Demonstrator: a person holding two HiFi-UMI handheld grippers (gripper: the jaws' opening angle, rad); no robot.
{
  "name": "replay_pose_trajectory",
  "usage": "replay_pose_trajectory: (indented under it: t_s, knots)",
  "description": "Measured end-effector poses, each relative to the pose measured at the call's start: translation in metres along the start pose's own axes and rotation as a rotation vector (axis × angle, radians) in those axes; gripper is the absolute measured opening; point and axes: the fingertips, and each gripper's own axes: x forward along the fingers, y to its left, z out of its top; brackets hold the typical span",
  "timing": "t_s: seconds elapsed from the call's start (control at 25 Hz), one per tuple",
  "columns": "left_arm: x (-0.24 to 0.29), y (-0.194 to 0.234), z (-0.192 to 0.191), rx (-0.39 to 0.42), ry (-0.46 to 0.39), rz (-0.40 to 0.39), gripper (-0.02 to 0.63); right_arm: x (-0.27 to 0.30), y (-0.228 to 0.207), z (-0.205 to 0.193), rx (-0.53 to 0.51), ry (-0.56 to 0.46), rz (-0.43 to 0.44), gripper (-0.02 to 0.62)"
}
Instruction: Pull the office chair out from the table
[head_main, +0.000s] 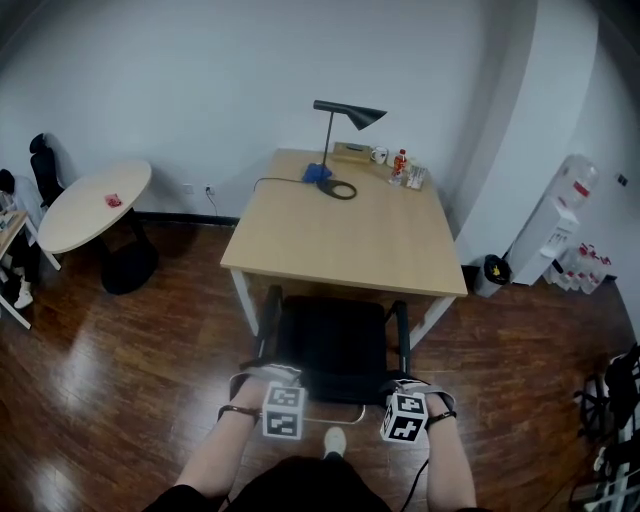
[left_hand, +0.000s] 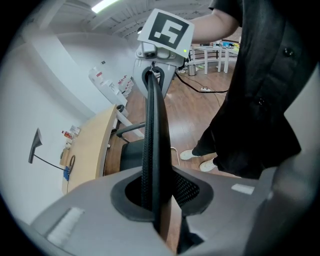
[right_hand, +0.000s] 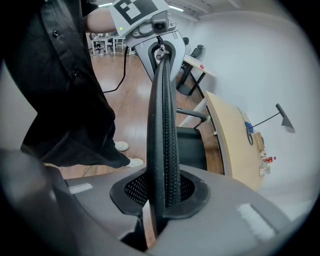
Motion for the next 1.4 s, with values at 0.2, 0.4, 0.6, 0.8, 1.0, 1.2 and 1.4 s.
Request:
replay_pose_trajectory:
  t_s: [0.2, 0.4, 0.6, 0.8, 1.0, 1.2, 1.4]
  knots:
    - [-0.004, -0.009, 0.002, 0.008, -0.002, -0.006, 0.078, -0.004, 0.01, 0.0, 0.012, 0.003, -0.011, 0.069]
    - [-0.006, -0.022, 0.005, 0.008, -0.002, -0.008, 0.078, -0.006, 0.023, 0.0, 0.01, 0.002, -0.015, 0.069]
    - [-0.015, -0.03, 0.005, 0.006, -0.009, -0.01, 0.078, -0.011, 0.03, 0.005, 0.013, 0.002, -0.013, 0.072]
    - [-0.014, -0.044, 0.008, 0.001, -0.005, -0.021, 0.078, -0.012, 0.044, 0.002, 0.016, 0.004, -0.015, 0.071]
    - [-0.018, -0.059, 0.012, -0.009, 0.003, -0.022, 0.08, -0.016, 0.061, 0.002, 0.015, 0.0, 0.012, 0.071]
    - [-0.023, -0.069, 0.015, -0.008, 0.003, -0.004, 0.08, -0.022, 0.073, 0.004, 0.007, -0.005, 0.014, 0.072]
    - [-0.026, -0.084, 0.015, -0.016, 0.004, -0.011, 0.081, -0.023, 0.087, 0.006, 0.003, -0.008, 0.015, 0.071]
